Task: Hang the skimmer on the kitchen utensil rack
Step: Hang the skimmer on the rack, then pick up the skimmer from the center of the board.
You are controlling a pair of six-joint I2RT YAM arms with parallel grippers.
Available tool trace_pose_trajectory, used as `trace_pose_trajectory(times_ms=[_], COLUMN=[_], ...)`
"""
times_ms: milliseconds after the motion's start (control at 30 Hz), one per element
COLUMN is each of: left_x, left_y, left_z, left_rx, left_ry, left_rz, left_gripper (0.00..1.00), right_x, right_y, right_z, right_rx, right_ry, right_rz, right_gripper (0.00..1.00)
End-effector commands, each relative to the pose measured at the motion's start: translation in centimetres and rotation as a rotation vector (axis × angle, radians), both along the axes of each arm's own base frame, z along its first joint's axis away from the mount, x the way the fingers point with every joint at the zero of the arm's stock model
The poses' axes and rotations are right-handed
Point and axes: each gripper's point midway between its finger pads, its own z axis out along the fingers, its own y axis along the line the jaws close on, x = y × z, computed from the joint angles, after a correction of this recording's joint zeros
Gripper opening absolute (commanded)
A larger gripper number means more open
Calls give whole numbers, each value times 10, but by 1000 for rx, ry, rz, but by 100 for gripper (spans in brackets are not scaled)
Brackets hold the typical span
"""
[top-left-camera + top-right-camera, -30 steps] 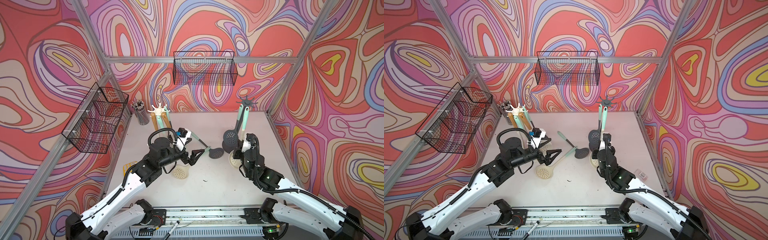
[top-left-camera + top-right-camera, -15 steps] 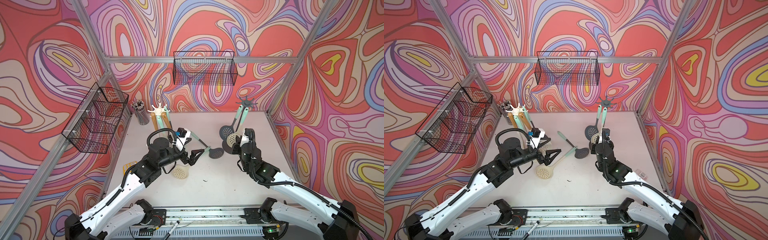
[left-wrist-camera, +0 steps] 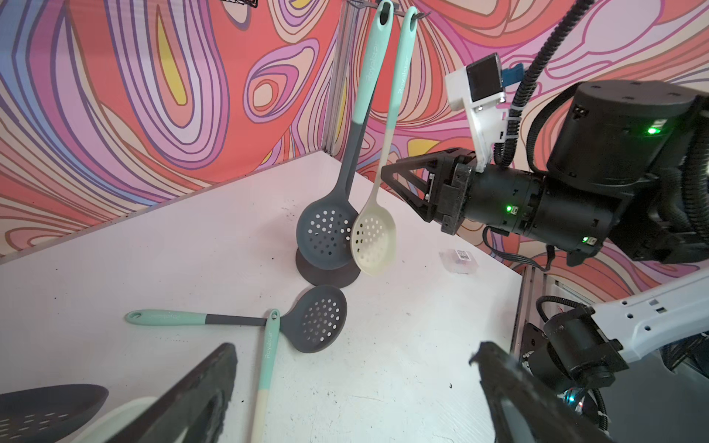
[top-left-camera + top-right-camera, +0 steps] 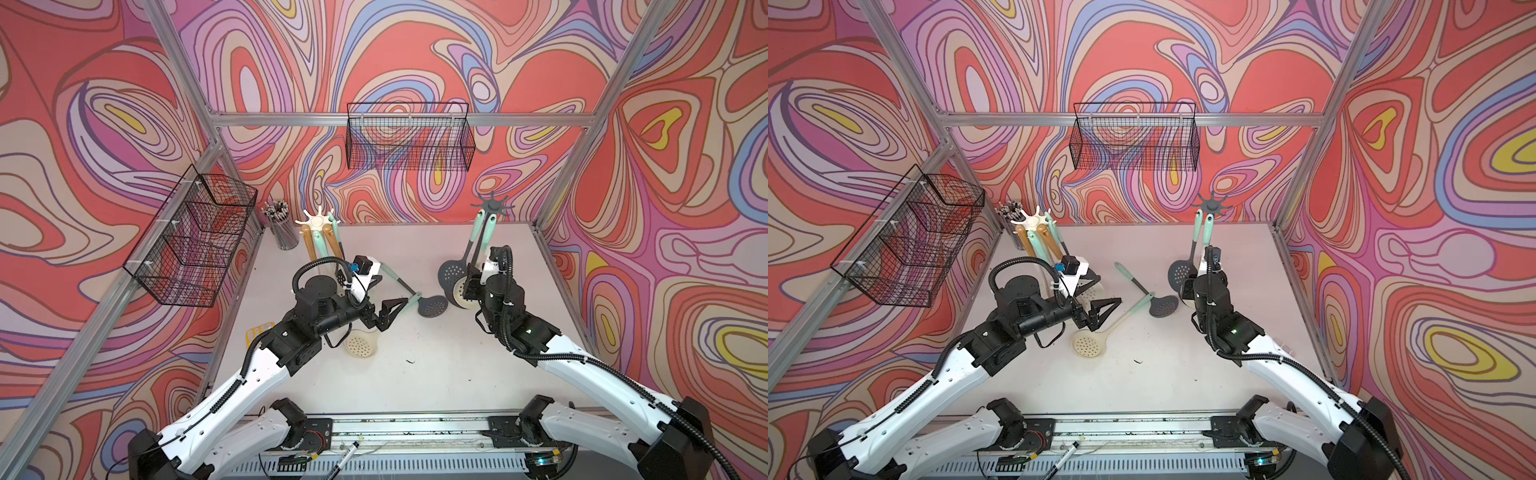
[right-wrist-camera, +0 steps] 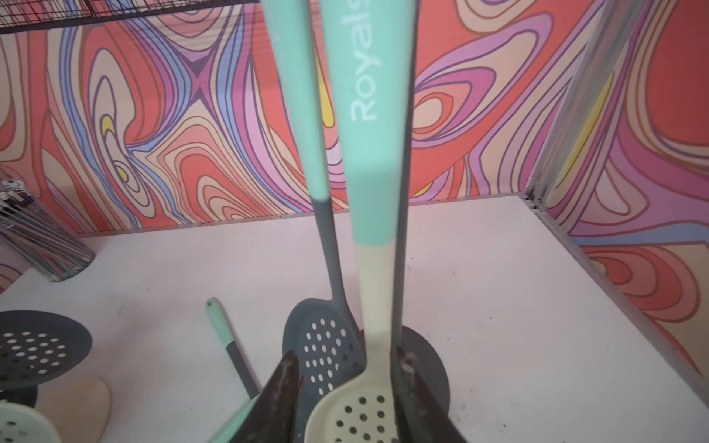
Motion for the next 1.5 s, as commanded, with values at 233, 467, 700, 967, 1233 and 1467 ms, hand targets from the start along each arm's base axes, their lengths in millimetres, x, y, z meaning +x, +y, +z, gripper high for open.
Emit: trace_pose_trajectory(times_ms=[233, 467, 700, 967, 1233, 1467], left_x=[9, 11, 11, 13, 13, 14], left_y=[7, 5, 7, 17, 21, 30], left_z=[-5, -9, -11, -7, -4, 2], left_rx=[49, 59, 71, 92, 88, 88], left_ry=[23, 39, 48, 42, 36, 16], left_rz=[52, 48, 62, 106, 123, 167], left_gripper=[100, 100, 100, 100, 100, 100], right_x=[-24, -42, -43, -36, -28, -19], right_y=[26, 70, 103, 112, 120, 148], right_z=[-53, -85, -112, -133, -160, -180], right_rx=[84, 90, 130, 282, 465, 548], right_ry=[139, 185, 228, 286, 376, 468], right_rz=[128, 177, 161, 54, -115, -156], right_gripper=[47, 48, 49, 48, 49, 48])
